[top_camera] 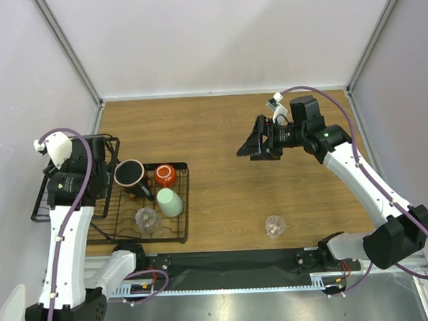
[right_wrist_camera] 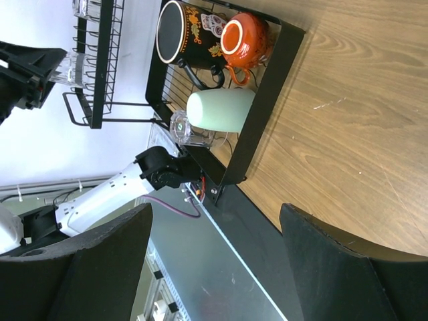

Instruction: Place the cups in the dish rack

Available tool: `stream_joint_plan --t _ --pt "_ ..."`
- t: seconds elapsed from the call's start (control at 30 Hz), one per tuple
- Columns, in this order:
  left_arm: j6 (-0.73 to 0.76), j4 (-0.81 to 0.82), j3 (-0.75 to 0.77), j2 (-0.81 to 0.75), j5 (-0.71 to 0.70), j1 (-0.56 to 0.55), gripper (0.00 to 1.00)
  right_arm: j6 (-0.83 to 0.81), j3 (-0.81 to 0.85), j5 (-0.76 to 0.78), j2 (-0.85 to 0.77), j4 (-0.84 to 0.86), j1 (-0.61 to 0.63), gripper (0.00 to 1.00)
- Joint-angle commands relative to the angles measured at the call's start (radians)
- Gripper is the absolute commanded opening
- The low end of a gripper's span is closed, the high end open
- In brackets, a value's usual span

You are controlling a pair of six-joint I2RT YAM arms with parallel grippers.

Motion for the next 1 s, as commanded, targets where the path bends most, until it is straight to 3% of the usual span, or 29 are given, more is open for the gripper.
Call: stream_joint_plan --t 0.0,0.37,0.97 --pt "-0.029 0.054 -0.026 -0.006 -0.005 0.026 0.0 -0.028 0.015 -0.022 -0.002 -0.011 -0.006 0.84" --pt "0.003 0.133 -0.051 0.031 0.067 0.083 0.0 -0.08 0.07 -0.002 0.025 -0.067 0.005 0.84" --pt "0.043 0.264 -0.115 0.109 0.0 0.126 0.0 -0.134 0.116 0.03 0.053 -0.104 0.029 0.84"
